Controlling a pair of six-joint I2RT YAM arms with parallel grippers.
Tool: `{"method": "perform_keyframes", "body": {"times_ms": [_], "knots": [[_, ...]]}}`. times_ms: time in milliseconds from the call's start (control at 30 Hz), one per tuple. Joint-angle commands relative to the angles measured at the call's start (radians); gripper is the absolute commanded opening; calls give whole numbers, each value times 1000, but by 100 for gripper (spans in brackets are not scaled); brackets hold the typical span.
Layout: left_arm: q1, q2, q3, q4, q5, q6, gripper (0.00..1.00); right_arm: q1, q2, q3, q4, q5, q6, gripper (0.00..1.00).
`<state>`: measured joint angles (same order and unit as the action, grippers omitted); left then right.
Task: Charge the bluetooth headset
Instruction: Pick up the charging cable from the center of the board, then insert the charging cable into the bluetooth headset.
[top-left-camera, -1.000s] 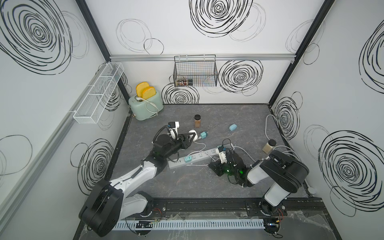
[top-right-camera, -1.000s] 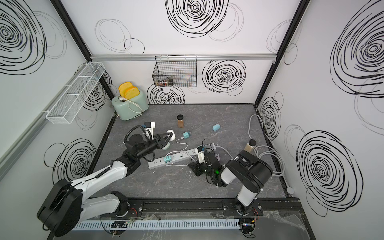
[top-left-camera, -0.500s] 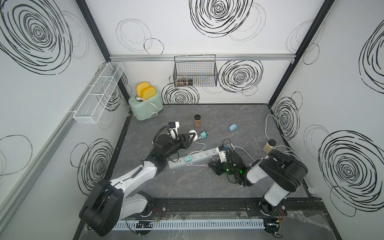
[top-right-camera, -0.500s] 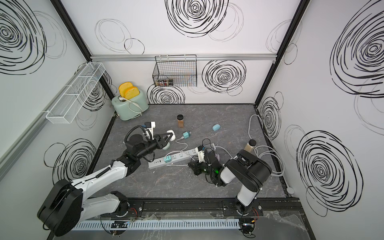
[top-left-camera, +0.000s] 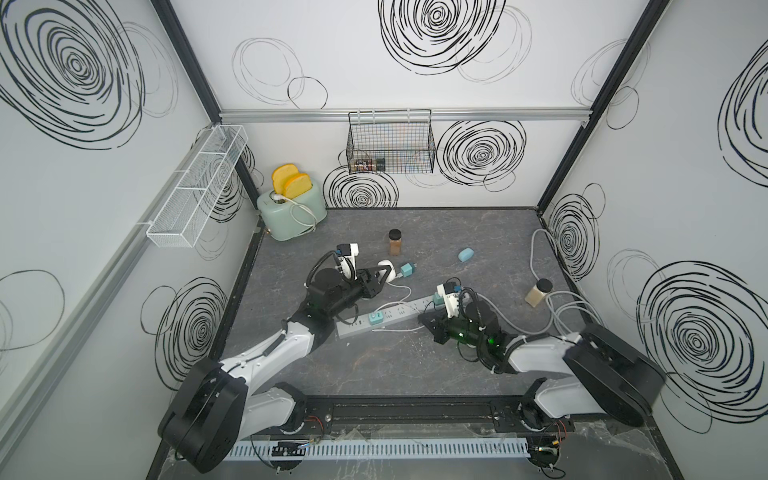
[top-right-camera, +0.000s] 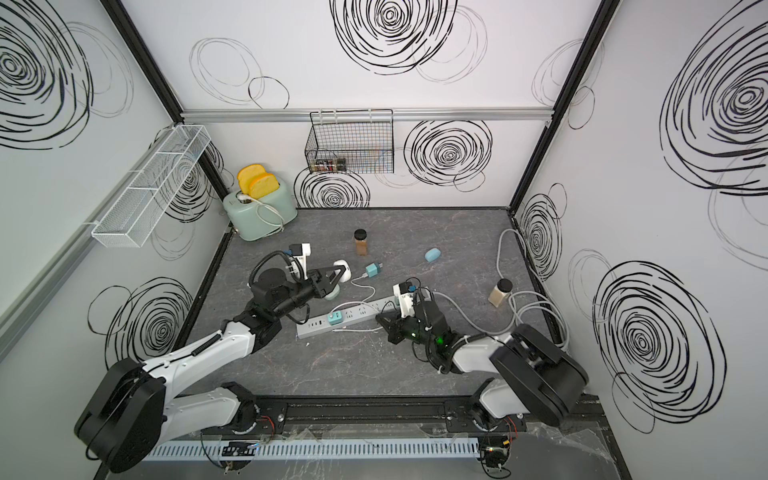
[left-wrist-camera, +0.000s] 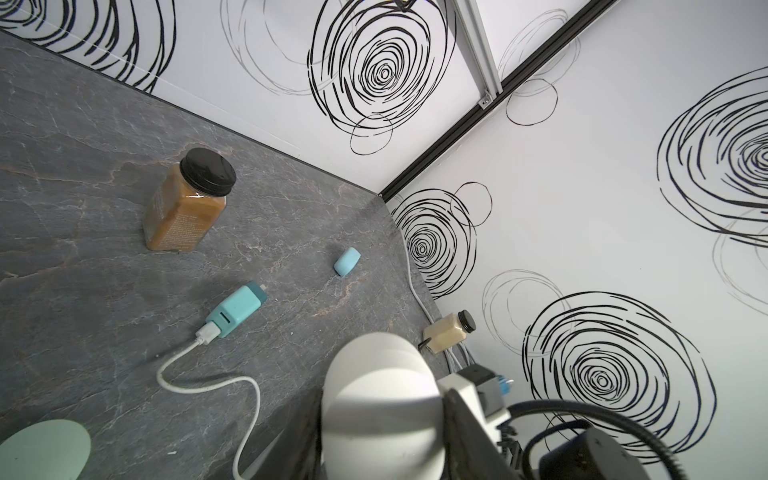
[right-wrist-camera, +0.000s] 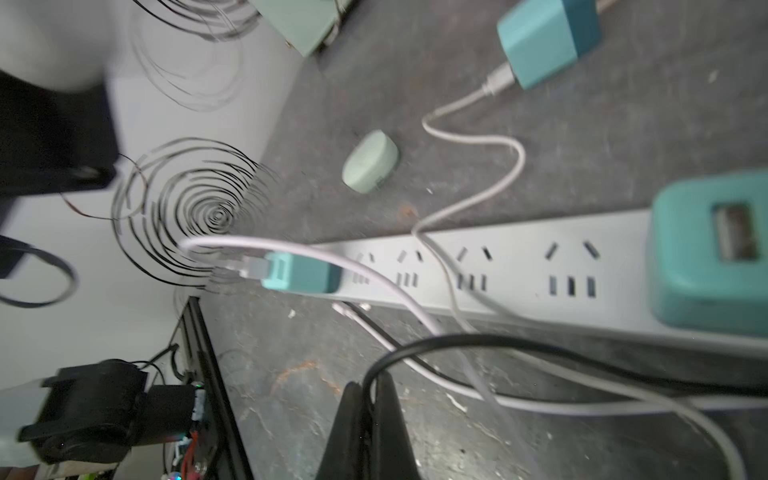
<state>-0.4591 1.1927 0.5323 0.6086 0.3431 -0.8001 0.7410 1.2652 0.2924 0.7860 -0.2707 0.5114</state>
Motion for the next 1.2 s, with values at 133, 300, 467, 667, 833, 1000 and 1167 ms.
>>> {"method": "perform_keyframes", "body": {"times_ms": [133,300,467,667,833,1000,1167], "knots": [[-31,-25,-44,203,7,-111,30,24,-217,159,-193,214,-57,0],[-36,-7,-84,320,35,-189,30,23,-146,255,-120,258,-56,0],[-45,3,-87,341,31,-222,30,31,-83,303,-45,292,-22,0],[-59,10,-71,321,17,-228,30,76,-46,334,-4,314,-29,0],[-70,29,-65,332,7,-227,30,106,-49,351,-10,351,-25,0],[-81,51,-63,365,8,-243,30,141,-27,373,-16,380,-26,0],[-83,52,-65,400,8,-255,30,153,-13,375,-14,400,-24,0]]}}
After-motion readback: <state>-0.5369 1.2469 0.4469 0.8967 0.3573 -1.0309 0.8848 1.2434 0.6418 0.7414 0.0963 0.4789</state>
